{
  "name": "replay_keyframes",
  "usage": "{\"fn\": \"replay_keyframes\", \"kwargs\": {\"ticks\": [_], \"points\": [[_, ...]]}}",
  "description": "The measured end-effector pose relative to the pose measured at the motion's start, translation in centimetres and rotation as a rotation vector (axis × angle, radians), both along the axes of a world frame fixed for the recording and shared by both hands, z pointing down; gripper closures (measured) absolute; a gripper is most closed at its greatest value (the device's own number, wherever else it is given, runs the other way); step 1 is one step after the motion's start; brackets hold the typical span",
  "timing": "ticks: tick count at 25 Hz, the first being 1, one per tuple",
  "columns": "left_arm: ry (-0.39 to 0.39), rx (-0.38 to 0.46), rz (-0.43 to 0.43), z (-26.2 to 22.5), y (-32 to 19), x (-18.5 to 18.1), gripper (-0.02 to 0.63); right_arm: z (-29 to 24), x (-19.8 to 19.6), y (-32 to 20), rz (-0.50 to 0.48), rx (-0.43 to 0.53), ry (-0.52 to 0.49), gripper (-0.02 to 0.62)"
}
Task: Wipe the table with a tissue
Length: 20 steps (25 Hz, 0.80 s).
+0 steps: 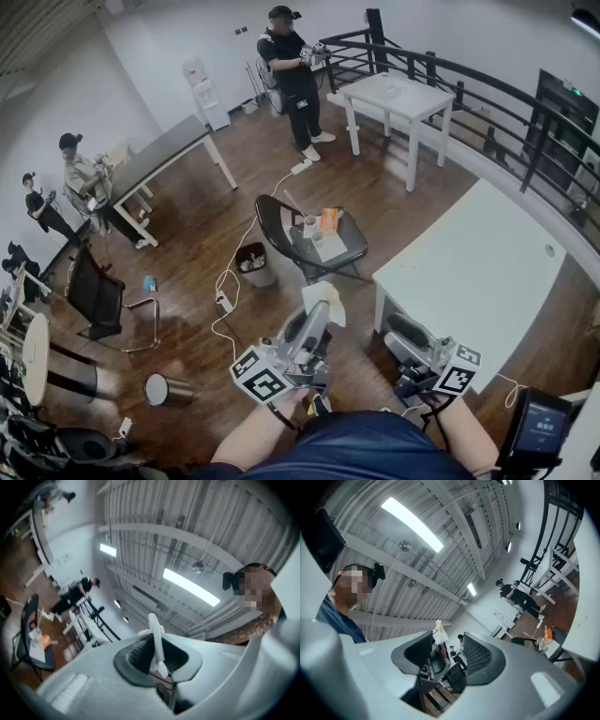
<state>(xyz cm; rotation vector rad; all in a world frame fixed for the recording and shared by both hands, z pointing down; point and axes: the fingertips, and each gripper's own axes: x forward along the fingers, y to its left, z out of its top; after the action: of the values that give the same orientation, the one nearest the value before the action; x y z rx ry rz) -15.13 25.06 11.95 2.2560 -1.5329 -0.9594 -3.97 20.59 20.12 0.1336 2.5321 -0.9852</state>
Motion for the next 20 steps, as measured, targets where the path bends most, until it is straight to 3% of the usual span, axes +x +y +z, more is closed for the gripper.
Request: {"fn": "replay_keyframes", "kwargs": {"ticks": [4, 9, 11, 20], "points": [[-0.157, 0.119, -0.293, -5.6, 5.0, -5.5, 0.583, 0.3, 0.0, 0.1, 0.011, -0.007, 0.021, 0.382], [-0.138, 0.215, -0.571, -8.6, 10.3, -11.0, 0.583, 0.8, -0.1, 0.2, 0.028, -0.001, 0.04, 0.387], [-0.153, 0.199, -0.585, -8.3, 10.4, -11.2, 0.583, 0.9, -0.1, 0.1, 0.03, 0.003, 0.042, 0.388], [-0.136, -0.006, -0.4, -0.9, 4.4, -6.4, 0.583, 1.8, 2.6, -1.5, 0.14, 0.01, 0.074, 0.4]]}}
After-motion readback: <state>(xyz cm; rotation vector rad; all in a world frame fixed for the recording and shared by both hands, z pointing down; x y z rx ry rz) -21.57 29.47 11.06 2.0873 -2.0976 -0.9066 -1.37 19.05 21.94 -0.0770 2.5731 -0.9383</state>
